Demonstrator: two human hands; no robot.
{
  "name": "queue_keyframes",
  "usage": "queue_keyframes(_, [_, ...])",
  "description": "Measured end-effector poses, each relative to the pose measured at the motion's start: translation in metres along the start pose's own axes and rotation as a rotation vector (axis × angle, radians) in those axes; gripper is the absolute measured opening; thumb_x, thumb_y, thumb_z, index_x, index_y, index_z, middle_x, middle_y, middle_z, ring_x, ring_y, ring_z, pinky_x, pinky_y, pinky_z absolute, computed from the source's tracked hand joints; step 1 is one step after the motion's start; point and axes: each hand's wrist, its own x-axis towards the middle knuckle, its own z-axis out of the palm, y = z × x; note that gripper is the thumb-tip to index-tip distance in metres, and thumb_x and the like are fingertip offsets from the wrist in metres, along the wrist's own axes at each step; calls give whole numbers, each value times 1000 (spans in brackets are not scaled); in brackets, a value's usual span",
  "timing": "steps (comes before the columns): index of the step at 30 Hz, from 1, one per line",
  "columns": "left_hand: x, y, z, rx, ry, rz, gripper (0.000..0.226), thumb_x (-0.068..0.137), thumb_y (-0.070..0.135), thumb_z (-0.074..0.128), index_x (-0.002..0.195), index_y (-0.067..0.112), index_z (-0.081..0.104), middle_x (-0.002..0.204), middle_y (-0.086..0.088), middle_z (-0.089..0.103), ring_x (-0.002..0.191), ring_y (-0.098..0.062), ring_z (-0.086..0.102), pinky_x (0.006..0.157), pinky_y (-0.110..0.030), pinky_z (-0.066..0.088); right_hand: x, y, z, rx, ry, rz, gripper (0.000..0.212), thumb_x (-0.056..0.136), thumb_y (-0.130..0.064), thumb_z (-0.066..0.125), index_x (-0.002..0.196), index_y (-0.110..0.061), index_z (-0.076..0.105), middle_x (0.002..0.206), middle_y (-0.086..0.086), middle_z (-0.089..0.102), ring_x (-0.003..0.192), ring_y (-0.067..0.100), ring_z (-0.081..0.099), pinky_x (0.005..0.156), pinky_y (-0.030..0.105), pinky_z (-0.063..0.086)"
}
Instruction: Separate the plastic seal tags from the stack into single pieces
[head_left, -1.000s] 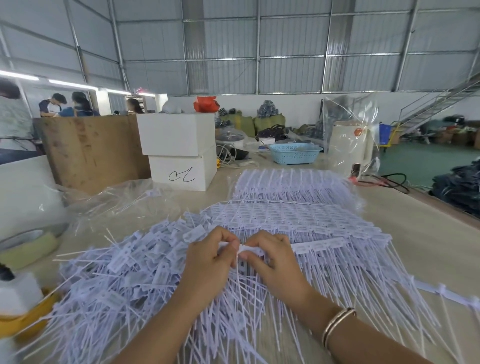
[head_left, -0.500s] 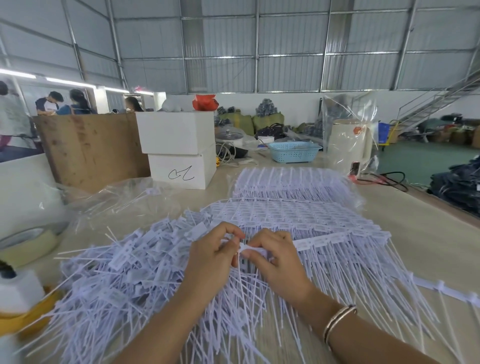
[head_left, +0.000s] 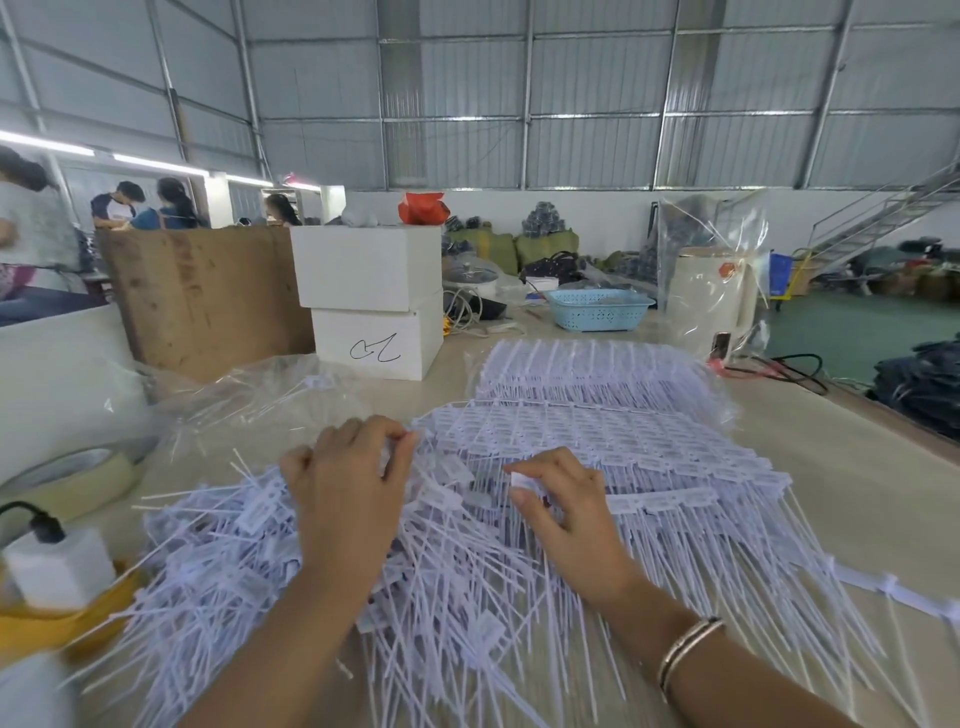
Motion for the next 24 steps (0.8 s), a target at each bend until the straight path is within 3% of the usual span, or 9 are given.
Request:
queue_keyframes(3, [-1,-4,2,114,-69,-63,7,80,30,74,82,24,70,96,-6,54,90,-27,47,77,-39,24,-2,0,-1,80,-14,-5,34,92,-19,38,108,-40,59,97,-14,47,99,29,47,89,10,21])
queue_keyframes(5, [-2,1,1,64,-11,30,3,82,25,71,84,24,70,103,-6,54,96,-24,43,81,-38,23,-3,1,-2,98,-26,-10,50,85,-7,32,114,-39,55,97,-12,43,97,30,45,89,15,23])
queue_keyframes(7, [-4,14,0,-15,12,206,11,88,27,58,85,23,68,97,1,60,93,-20,47,79,-32,21,-2,0,-3,90,-36,-16,58,79,-4,35,123,-39,48,98,-12,41,95,19,44,90,26,28])
queue_keyframes(10, [-12,33,1,-179,-140,292,27,91,35,41,87,22,65,87,12,66,84,-16,57,75,-28,23,-4,-1,-1,153,-14,-41,59,79,0,38,128,-34,38,107,-9,42,100,13,44,94,39,37])
queue_keyframes(15, [-27,41,15,-78,-437,177,43,95,57,22,107,38,59,95,21,63,100,-4,49,84,-28,20,-4,-2,1,198,-9,-118,63,78,3,40,123,-40,34,114,-13,38,107,7,42,95,28,36])
queue_keyframes(17, [-28,40,17,-80,-466,169,38,94,57,23,103,41,56,82,21,57,96,-3,48,84,-28,21,-3,-3,2,204,-47,-178,65,79,4,41,126,-40,32,116,-14,37,108,7,41,95,32,38])
queue_keyframes(21, [-29,39,20,-198,-416,118,18,94,42,45,78,35,50,59,15,40,75,-7,43,77,-30,20,2,-2,-3,64,-48,-203,40,87,-13,42,125,-26,45,109,-12,50,98,9,49,88,29,38])
queue_keyframes(24, [-31,38,22,-220,-388,99,21,93,36,46,72,34,46,58,16,37,73,-6,38,75,-28,17,5,-3,-7,-231,-18,-224,34,90,-34,37,99,-17,66,83,-8,62,80,4,52,80,28,30])
